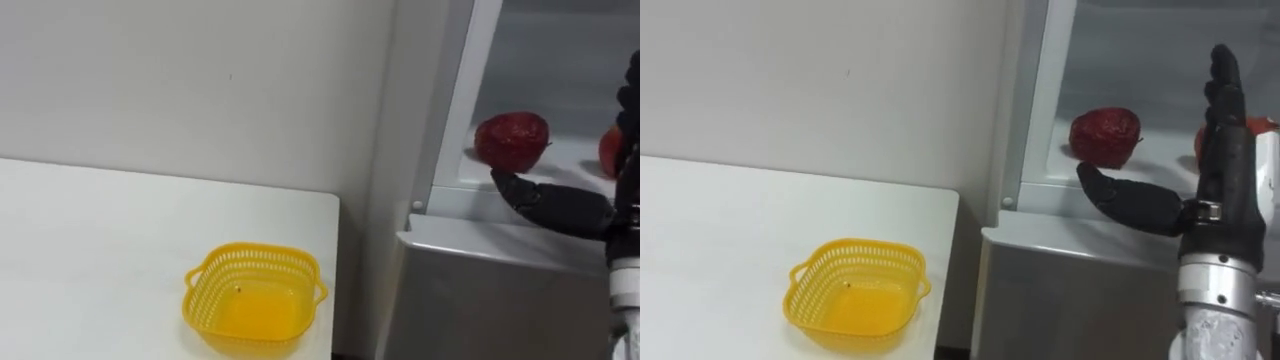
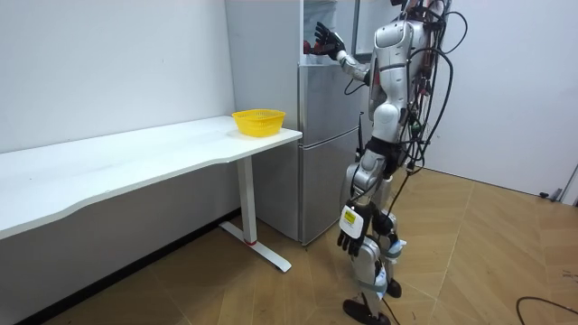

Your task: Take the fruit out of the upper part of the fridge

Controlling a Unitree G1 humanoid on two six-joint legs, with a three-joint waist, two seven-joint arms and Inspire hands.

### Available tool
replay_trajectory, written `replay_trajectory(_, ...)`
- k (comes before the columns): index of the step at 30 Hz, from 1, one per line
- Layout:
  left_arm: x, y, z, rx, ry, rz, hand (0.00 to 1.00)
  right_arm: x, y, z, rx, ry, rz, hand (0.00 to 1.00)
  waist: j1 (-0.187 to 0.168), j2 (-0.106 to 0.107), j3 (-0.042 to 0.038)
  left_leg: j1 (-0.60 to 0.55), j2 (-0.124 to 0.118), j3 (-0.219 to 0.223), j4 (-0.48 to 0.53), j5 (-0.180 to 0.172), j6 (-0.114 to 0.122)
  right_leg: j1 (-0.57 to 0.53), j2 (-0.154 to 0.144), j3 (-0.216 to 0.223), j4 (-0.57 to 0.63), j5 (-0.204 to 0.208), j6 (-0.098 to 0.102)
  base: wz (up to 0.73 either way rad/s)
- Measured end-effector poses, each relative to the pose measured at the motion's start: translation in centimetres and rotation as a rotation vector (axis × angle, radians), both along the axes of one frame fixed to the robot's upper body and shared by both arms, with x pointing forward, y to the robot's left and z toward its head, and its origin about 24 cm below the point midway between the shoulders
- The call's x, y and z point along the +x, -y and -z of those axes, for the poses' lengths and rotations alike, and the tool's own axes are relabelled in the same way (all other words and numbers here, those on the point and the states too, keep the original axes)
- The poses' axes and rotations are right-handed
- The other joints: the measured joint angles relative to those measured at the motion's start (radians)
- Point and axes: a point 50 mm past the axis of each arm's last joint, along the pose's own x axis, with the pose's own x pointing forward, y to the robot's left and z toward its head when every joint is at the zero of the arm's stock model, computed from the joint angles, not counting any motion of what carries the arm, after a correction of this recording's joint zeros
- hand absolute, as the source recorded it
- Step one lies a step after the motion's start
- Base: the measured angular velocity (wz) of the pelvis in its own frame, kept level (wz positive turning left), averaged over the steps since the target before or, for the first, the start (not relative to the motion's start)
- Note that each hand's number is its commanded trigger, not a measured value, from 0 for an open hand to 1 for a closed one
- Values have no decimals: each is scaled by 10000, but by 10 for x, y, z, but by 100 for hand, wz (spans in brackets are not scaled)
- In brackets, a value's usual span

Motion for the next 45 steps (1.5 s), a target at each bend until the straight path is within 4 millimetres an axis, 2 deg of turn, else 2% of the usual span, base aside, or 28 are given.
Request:
replay_trajectory(3, 2, -1, -1, 104, 157, -57, 0, 3, 4, -2, -64, -116, -72, 0, 124, -32, 2, 8, -3, -48, -1, 0, 0, 34, -2, -33, 3, 0, 0, 4)
replay_trajectory(5, 3, -3, -1, 154, 224, -158, 0, 11, 6, -4, -129, -314, -10, 0, 123, -85, 34, 30, -3, -71, 2, 4, -6, 65, 1, -37, -3, 0, 0, 2)
replay_trajectory(12, 2, -4, -3, 230, 184, 583, 0, 30, 13, -12, -86, -603, 50, 0, 122, -193, -16, 20, -17, -131, 33, 6, -7, 105, -17, -152, -11, 0, 1, 2)
replay_trajectory(18, 1, -7, -4, 323, 144, 474, 0, 32, 19, -21, -137, -435, 91, 0, 199, -220, -36, 23, -18, -192, 63, 9, -8, 132, -32, -250, -2, 1, 1, 3)
replay_trajectory(22, 1, -9, -4, 416, 182, 360, 0, 34, 25, -17, -62, -744, 250, 0, 301, -218, -35, 9, -20, -217, 69, 16, -12, 136, -32, -272, 1, 1, 1, 0)
replay_trajectory(37, -2, -9, -4, 505, -159, 261, 0, 39, 35, -8, -507, -1865, 5, 0, 306, -218, -40, -99, -87, -361, 83, 97, 6, 123, -183, -539, 4, 0, 1, 3)
replay_trajectory(45, 2, -10, -5, 553, -50, 274, 0, 48, 39, -3, -698, -2600, -212, 0, 369, -333, -53, -112, -119, -397, 81, 152, 5, 133, -217, -571, 14, 0, 1, 0)
